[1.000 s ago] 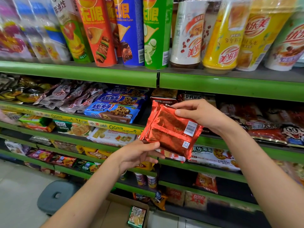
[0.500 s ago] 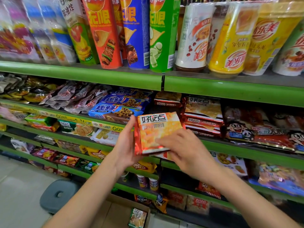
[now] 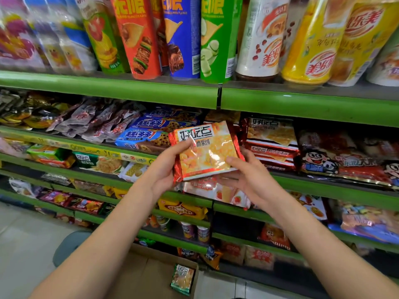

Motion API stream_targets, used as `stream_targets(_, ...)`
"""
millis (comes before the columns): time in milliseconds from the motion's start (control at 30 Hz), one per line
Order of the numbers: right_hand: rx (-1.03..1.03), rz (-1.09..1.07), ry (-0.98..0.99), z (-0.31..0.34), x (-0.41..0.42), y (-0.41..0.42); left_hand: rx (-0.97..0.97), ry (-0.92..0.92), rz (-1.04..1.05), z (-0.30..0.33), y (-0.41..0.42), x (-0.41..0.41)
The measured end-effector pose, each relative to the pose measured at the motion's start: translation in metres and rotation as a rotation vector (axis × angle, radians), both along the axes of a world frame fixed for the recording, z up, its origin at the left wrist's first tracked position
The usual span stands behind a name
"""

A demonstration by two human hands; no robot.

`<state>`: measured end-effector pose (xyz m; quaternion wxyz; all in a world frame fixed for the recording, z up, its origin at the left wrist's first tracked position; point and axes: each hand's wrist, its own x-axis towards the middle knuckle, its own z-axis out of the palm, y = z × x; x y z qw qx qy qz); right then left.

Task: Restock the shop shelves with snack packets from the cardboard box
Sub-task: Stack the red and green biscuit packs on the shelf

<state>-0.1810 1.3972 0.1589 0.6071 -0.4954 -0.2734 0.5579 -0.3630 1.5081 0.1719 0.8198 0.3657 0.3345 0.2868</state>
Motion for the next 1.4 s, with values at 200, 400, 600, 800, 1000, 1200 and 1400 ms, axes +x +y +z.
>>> stream_targets(200, 0.062, -0.112, 0.195, -0.001, -0.013, 0.017, 0.097, 0.063, -0.032, -0.017, 0.010, -0.013)
stream_targets(400, 0.017, -0.035, 0.123, 0.002, -0.018, 0.028, 0.129, 0.108, 0.002, -0.012, 0.041, -0.009)
stream_targets(600, -0.028, -0.099, -0.029, 0.002, 0.001, 0.008, 0.171, 0.177, 0.049, 0.013, 0.108, 0.042)
stream_targets(800, -0.036, -0.189, -0.104, 0.004, 0.017, -0.014, 0.202, 0.225, -0.071, 0.018, 0.154, 0.096)
stream_targets(1000, -0.052, -0.245, -0.112, 0.003, 0.024, -0.031, 0.962, 0.859, -0.319, 0.017, 0.155, 0.111)
stream_targets(1200, -0.076, -0.291, -0.140, 0.001, 0.024, -0.037, 1.644, 1.156, -0.497, 0.008, 0.151, 0.129)
stream_targets(1400, -0.081, -0.308, -0.160, 0.007, 0.025, -0.041, 1.629, 1.054, -0.522, 0.000, 0.153, 0.153)
